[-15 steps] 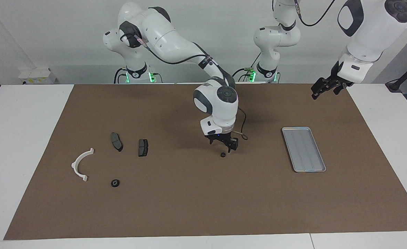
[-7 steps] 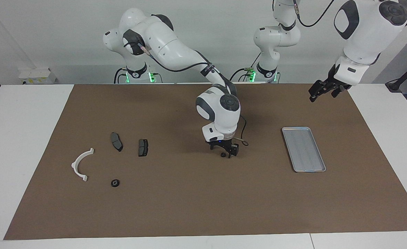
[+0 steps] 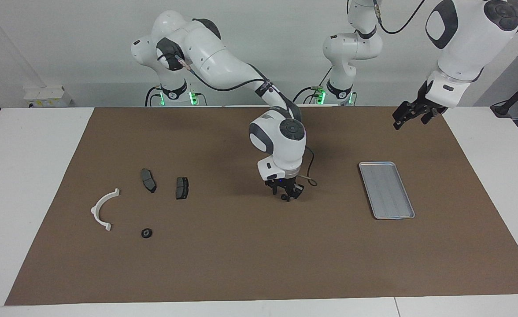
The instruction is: Place bearing gear from tray to pile
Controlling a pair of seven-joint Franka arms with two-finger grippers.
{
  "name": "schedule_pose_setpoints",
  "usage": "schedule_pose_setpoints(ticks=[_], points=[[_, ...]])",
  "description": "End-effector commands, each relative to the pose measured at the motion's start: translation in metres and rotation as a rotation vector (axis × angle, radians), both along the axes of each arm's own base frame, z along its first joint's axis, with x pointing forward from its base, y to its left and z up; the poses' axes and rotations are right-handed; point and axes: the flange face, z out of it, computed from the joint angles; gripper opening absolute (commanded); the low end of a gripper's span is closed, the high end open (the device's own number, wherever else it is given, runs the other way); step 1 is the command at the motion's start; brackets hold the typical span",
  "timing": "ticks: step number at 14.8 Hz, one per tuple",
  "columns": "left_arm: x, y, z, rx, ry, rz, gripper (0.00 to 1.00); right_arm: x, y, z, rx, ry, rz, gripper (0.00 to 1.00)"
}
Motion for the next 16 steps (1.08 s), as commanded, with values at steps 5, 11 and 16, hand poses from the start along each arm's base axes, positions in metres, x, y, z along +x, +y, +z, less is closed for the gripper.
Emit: schedule_pose_setpoints(ticks=[5, 11, 16], points=[[-0.012, -0.002, 0.018, -0.014, -0.018, -0.011, 1.00, 0.007, -0.005, -0.014, -0.012, -0.012, -0.009, 0.00], [-0.012, -0.001, 0.016, -0.014, -0.021, -0.002, 1.00, 0.051, -0.083, 0.068, -0.090, 0.073, 0.156, 0.00], [-0.014, -0.001, 0.016, -0.014, -0.015, -0.001, 1.00, 0.106, -0.229, 0.125, -0.100, 0.097, 0.429, 0.00]])
